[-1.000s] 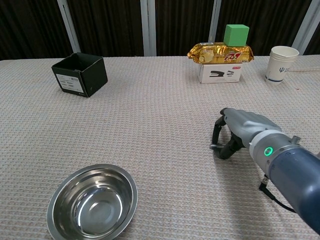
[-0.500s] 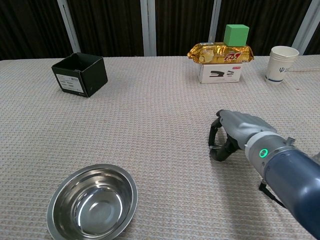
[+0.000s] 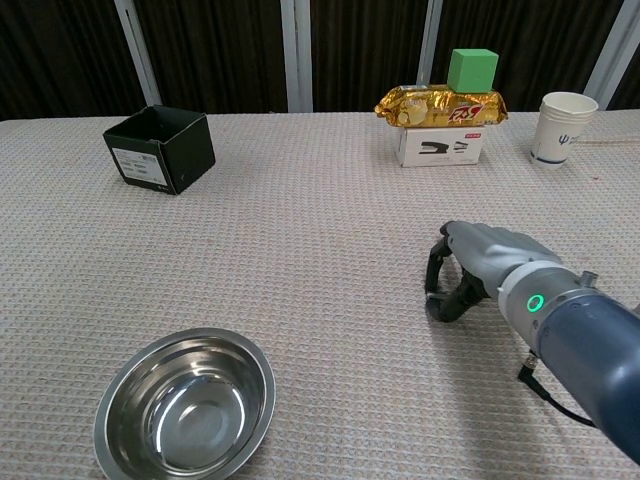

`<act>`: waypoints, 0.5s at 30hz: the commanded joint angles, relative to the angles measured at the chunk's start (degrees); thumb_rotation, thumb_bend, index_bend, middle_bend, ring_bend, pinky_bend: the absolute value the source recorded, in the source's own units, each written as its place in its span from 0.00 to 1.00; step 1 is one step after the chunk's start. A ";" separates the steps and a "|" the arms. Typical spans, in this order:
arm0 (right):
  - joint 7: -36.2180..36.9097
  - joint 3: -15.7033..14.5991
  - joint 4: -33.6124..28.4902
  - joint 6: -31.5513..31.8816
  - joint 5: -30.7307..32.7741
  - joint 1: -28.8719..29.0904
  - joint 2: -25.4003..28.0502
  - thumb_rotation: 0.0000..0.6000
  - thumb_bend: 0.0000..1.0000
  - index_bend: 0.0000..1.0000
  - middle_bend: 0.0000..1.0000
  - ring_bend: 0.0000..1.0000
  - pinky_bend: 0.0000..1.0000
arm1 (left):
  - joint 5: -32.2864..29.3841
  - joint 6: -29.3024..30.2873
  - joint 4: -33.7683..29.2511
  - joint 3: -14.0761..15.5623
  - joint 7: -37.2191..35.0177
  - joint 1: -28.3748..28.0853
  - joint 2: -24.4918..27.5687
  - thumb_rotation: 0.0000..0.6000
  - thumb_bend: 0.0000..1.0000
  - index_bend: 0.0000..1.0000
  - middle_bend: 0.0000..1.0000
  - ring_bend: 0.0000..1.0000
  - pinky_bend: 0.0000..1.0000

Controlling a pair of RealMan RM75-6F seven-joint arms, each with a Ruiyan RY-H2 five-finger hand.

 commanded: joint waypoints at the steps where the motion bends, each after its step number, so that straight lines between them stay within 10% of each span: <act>1: -0.16 0.04 -0.32 -0.13 0.26 -0.02 0.25 1.00 0.39 0.55 0.01 0.00 0.00 | 0.01 -0.03 -0.03 0.02 0.09 -0.02 -0.03 1.00 0.07 0.19 0.11 0.02 0.05; 15: 1.06 0.30 -2.36 -0.09 -0.33 -0.31 1.55 1.00 0.39 0.58 0.01 0.00 0.00 | 0.11 -0.02 -0.06 0.09 0.33 -0.07 -0.10 1.00 0.07 0.19 0.11 0.02 0.05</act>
